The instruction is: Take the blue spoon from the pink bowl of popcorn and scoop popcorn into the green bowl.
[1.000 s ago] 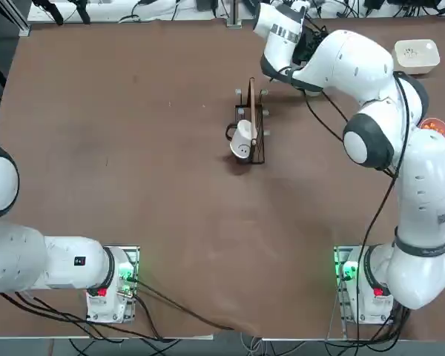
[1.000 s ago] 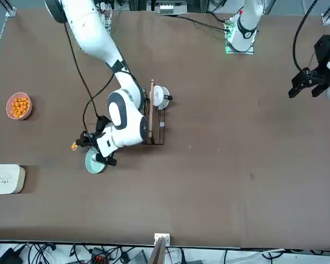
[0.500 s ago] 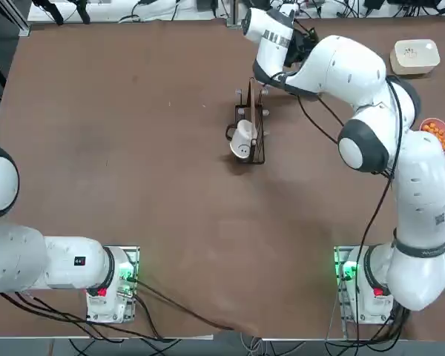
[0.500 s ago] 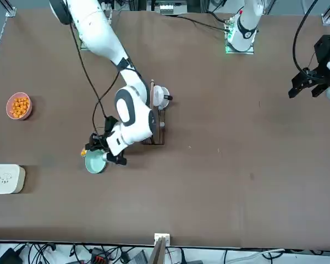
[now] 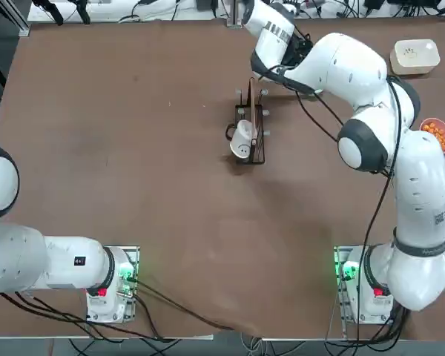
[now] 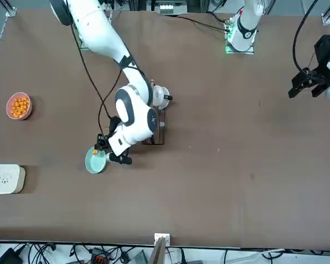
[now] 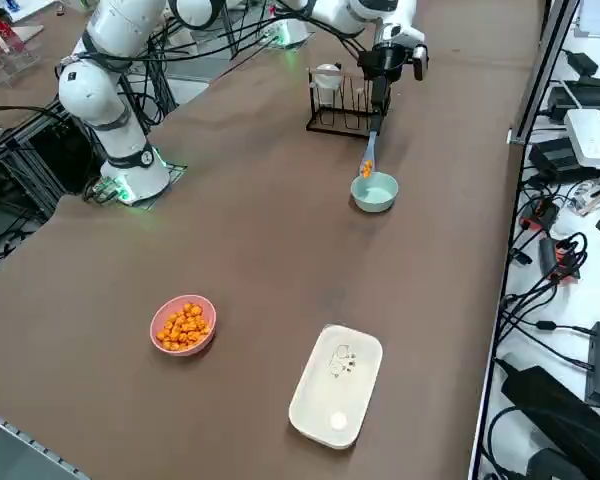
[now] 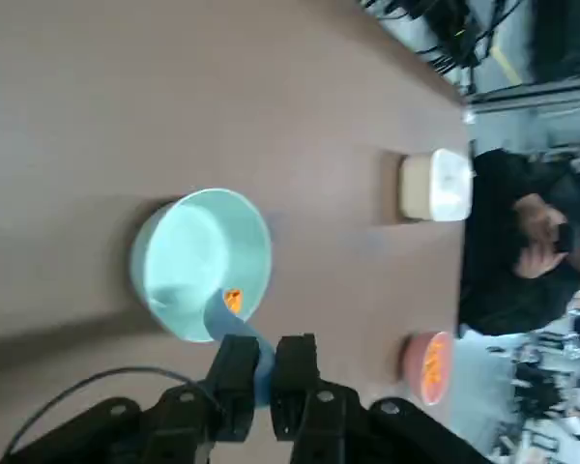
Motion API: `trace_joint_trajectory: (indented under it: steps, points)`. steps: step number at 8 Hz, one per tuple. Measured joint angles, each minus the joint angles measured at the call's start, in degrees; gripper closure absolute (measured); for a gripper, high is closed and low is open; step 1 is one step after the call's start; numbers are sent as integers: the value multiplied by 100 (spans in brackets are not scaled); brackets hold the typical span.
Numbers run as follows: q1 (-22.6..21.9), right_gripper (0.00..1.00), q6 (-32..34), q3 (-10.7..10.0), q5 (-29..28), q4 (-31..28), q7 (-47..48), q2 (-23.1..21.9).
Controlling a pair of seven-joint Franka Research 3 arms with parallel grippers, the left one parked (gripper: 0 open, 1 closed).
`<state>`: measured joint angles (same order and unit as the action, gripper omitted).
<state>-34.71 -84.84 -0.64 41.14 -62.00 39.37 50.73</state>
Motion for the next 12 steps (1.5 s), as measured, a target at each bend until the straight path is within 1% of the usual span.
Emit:
trace_joint_trajectory:
  steps: [2, 5, 6, 8, 9, 10, 11, 12]
  points:
    - [119, 88, -42, -18, -498, 168, 2, -4]
    - [383, 88, -70, -19, -966, 357, -6, -91]
    - [463, 88, -122, -19, -1214, 387, -6, -139]
    - [691, 88, -213, -24, -1855, 420, -6, -325]
    - [824, 88, -209, -24, -2009, 430, -20, -455]
    - [931, 88, -162, -25, -2071, 431, -51, -577]
    - [1004, 88, 91, -27, -2080, 429, -109, -683]
    - [1064, 88, 504, -28, -2080, 428, -224, -759]
